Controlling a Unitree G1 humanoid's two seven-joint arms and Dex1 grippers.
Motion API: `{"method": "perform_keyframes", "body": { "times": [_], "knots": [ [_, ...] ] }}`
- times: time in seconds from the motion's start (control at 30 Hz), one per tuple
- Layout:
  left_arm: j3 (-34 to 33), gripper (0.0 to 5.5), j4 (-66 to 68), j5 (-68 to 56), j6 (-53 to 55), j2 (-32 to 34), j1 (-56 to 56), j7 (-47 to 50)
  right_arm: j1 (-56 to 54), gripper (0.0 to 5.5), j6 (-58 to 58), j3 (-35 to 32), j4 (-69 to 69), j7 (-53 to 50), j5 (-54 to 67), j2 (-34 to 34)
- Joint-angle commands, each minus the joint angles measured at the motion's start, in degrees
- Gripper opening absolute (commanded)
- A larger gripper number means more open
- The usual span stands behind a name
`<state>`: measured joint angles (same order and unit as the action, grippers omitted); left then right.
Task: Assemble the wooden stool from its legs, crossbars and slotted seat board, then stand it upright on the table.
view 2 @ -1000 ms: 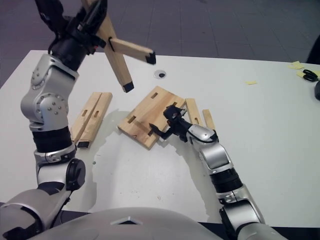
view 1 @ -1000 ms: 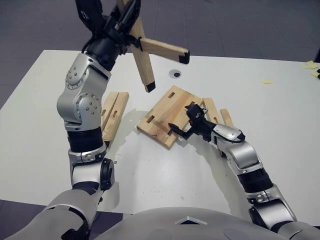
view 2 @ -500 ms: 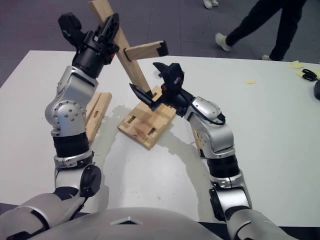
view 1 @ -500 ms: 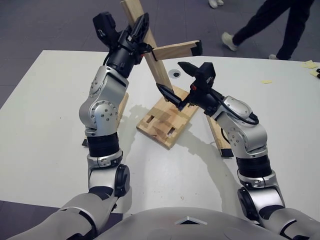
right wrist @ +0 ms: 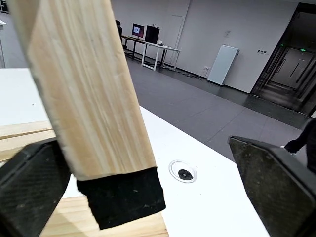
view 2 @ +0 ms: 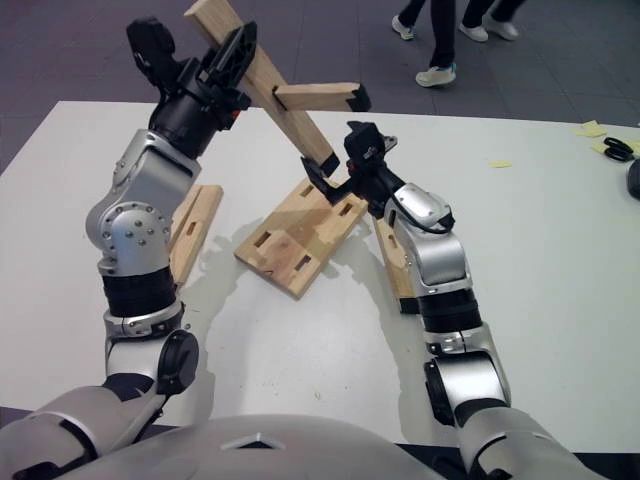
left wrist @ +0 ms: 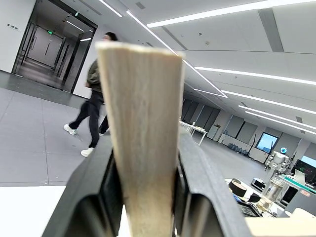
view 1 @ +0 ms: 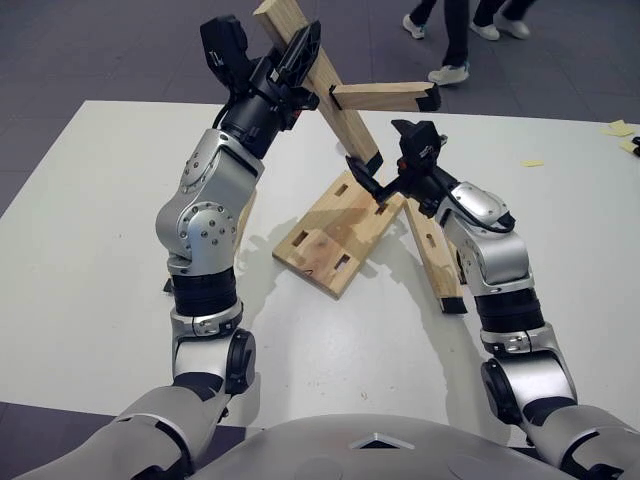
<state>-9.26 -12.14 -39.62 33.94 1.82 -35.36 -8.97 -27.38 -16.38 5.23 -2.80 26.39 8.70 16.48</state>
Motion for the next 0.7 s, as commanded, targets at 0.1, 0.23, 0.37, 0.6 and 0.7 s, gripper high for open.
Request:
{"method": "perform_keyframes", "body": {
  "times": [0.1, 0.23, 0.37, 0.6, 0.7],
  "knots": [
    [0.22, 1.03, -0.92, 0.70, 1.30, 2.06, 1.65, 0.17, -0.18, 5.40, 0.60, -1.42, 0.30, -0.07, -0.57, 0.76],
    [-3.07, 1.03, -0.09, 1.30, -0.51, 4.35, -0.45, 1.47, 6.03, 5.40, -1.74, 0.77, 4.51, 2.62, -0.13, 1.86],
    [-8.69, 1.03, -1.97, -0.75, 0.64, 8.77, -2.03, 2.64, 13.81, 5.40, -3.93, 2.13, 9.88, 4.83, 0.03, 3.77],
    [-11.72, 1.03, -12.47, -9.65, 11.74, 16.78, 11.13, -0.54, 19.08, 5.40, -6.27, -3.90, 13.82, 2.31, 0.97, 5.51],
    [-11.84, 1.03, -14.23, -10.47, 13.82, 19.60, 17.27, -2.55, 20.60, 5.40, -6.98, -5.87, 15.06, 1.48, 1.48, 5.85]
  ]
}}
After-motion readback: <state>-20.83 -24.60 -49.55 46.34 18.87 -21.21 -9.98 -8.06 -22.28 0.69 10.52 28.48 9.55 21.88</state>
